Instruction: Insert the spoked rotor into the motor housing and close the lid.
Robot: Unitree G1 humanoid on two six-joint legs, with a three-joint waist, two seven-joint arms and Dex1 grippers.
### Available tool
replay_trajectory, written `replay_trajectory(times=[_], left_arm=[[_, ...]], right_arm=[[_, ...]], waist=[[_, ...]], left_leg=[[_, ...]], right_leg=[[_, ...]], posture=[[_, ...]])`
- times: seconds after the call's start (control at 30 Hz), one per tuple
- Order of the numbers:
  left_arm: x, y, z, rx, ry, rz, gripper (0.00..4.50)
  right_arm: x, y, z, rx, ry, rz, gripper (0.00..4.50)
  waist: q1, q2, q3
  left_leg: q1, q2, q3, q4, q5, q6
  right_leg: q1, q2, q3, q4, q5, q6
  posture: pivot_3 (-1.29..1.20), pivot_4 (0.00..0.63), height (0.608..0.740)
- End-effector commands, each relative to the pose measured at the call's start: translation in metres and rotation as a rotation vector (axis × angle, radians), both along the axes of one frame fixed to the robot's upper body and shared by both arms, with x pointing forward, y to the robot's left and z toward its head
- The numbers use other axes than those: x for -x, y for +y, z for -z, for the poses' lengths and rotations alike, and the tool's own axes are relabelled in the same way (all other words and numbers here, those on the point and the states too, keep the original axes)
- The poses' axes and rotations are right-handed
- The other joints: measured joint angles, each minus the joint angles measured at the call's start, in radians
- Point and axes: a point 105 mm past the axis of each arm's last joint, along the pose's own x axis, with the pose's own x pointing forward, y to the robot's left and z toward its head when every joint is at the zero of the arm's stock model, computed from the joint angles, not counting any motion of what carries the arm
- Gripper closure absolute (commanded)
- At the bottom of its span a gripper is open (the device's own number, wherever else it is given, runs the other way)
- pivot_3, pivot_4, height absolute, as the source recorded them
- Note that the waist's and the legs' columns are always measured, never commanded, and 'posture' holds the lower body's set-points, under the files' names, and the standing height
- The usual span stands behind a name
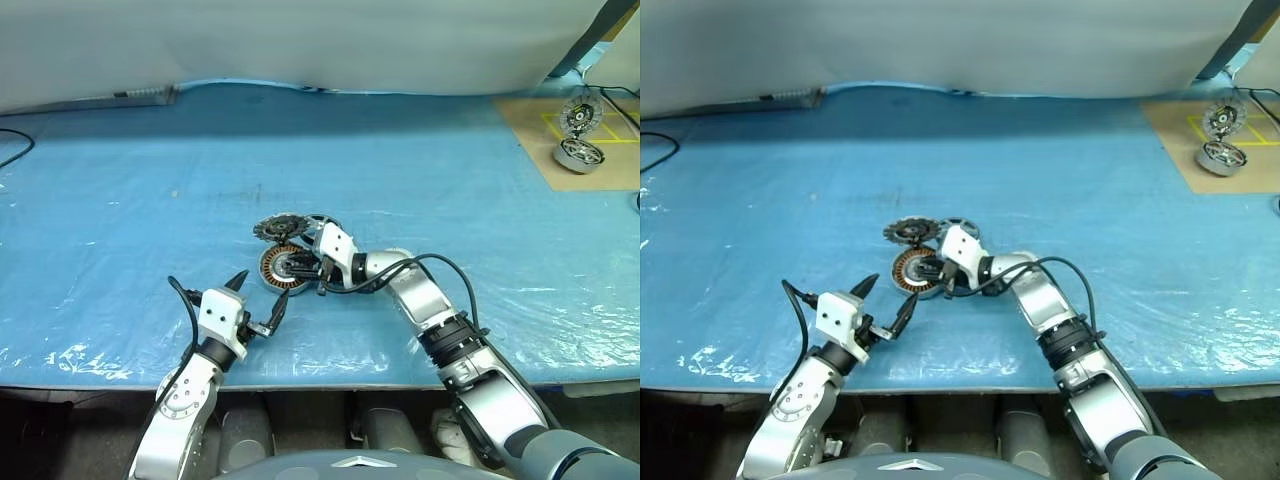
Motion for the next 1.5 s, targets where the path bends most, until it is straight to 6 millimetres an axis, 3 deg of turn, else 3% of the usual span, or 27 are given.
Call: replay_trajectory(times=[0.03,0.43,0.6,0.7,0.8,0.93,0.97,1.5], left_arm=[[0.002,-0.003,-0.007,0.003,-0.036,0.008,0.00],[0.003,-0.004,-0.006,0.007,-0.030,0.012,0.00],[0.003,-0.007,-0.005,0.013,-0.028,0.020,0.00],[0.003,-0.007,-0.005,0.014,-0.029,0.023,0.00],[0.003,-0.007,-0.006,0.014,-0.030,0.025,0.00],[0.003,-0.007,-0.006,0.012,-0.031,0.028,0.00],[0.003,-0.007,-0.006,0.010,-0.032,0.029,0.00],[0.002,-0.011,-0.004,0.014,-0.029,0.033,0.00]], right_arm=[[0.005,0.004,0.001,0.000,0.006,-0.020,3.94],[0.000,0.006,0.004,0.012,0.021,0.003,3.94],[0.001,0.003,-0.014,-0.059,0.028,0.008,2.23],[0.008,0.001,-0.028,-0.116,0.044,-0.019,2.23],[0.015,0.001,-0.036,-0.131,0.051,-0.031,2.92],[0.020,0.007,-0.039,-0.107,0.054,-0.036,4.30],[0.020,0.009,-0.038,-0.083,0.044,-0.031,4.45],[0.007,0.023,-0.046,0.036,-0.019,0.047,4.45]], waist=[[0.000,0.000,0.000],[-0.001,0.000,0.000],[0.000,0.000,0.000],[0.002,0.000,0.000],[0.002,0.000,0.000],[0.000,0.000,0.000],[0.000,0.000,0.000],[0.001,0.000,0.000]], left_leg=[[0.000,0.000,0.000,0.000,0.000,0.000],[0.000,0.001,0.001,0.000,0.000,0.000],[0.001,0.001,0.001,0.000,0.000,0.000],[0.001,0.001,0.000,0.000,0.000,0.000],[0.000,0.001,0.000,0.000,0.000,0.000],[0.001,0.001,0.000,0.000,0.000,0.000],[0.001,0.001,0.000,0.000,0.000,0.000],[0.001,0.001,0.000,0.000,0.000,0.000]], right_leg=[[0.000,0.000,0.000,0.000,0.000,0.000],[0.001,0.000,0.000,0.000,0.000,-0.001],[0.001,0.000,0.000,0.000,0.001,-0.001],[0.001,0.000,0.000,0.000,0.001,-0.001],[0.000,0.000,0.000,0.000,0.001,-0.001],[0.000,0.000,0.000,0.000,0.001,-0.001],[0.000,0.000,0.000,0.000,0.001,-0.001],[0.000,0.000,0.000,0.000,0.001,-0.001]], posture=[[0.00,0.150,0.740],[0.00,0.150,0.740],[0.00,0.150,0.740],[0.00,0.150,0.740],[0.00,0.150,0.740],[0.00,0.150,0.740],[0.00,0.150,0.740],[0.00,0.150,0.740]])
